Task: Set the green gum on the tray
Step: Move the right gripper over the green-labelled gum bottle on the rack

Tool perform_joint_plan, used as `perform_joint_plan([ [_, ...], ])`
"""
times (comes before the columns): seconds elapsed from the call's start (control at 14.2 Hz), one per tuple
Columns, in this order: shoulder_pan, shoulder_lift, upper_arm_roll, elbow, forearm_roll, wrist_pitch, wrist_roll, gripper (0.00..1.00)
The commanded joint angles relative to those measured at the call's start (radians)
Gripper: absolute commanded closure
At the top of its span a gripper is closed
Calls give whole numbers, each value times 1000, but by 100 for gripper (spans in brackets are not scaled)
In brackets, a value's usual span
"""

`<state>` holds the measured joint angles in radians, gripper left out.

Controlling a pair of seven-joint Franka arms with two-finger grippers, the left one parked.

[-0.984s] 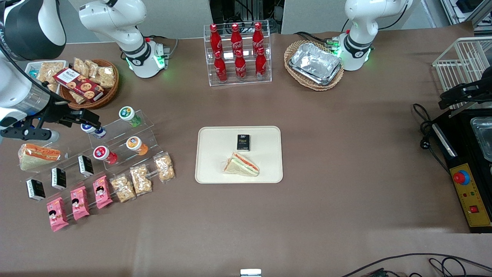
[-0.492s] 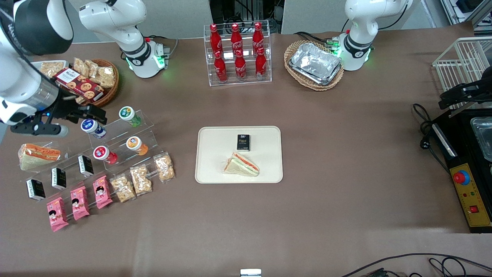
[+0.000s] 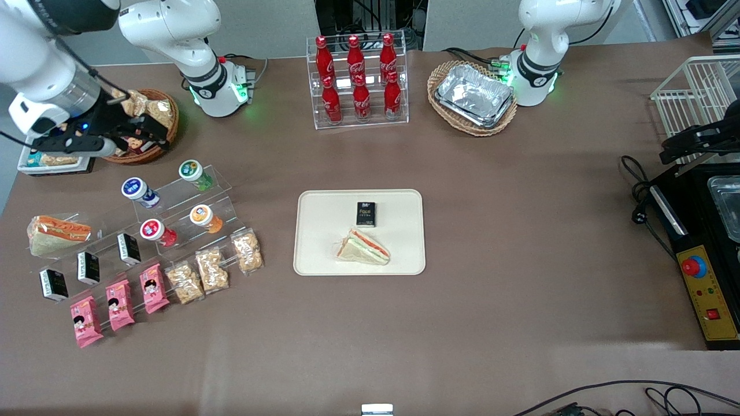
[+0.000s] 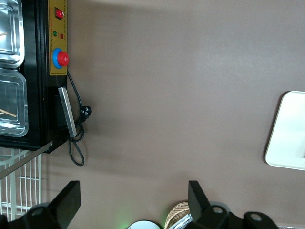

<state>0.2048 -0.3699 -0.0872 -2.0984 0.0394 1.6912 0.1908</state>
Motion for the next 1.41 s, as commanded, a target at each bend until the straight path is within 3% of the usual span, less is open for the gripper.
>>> perform_joint_plan([
  [0.0,1,-70,7,-127,13,79,9,0],
  [0.7,-2,-98,14,-389,4,356,9,0],
  [1.34,-8,-55,12,-514,-35,541,7,0],
])
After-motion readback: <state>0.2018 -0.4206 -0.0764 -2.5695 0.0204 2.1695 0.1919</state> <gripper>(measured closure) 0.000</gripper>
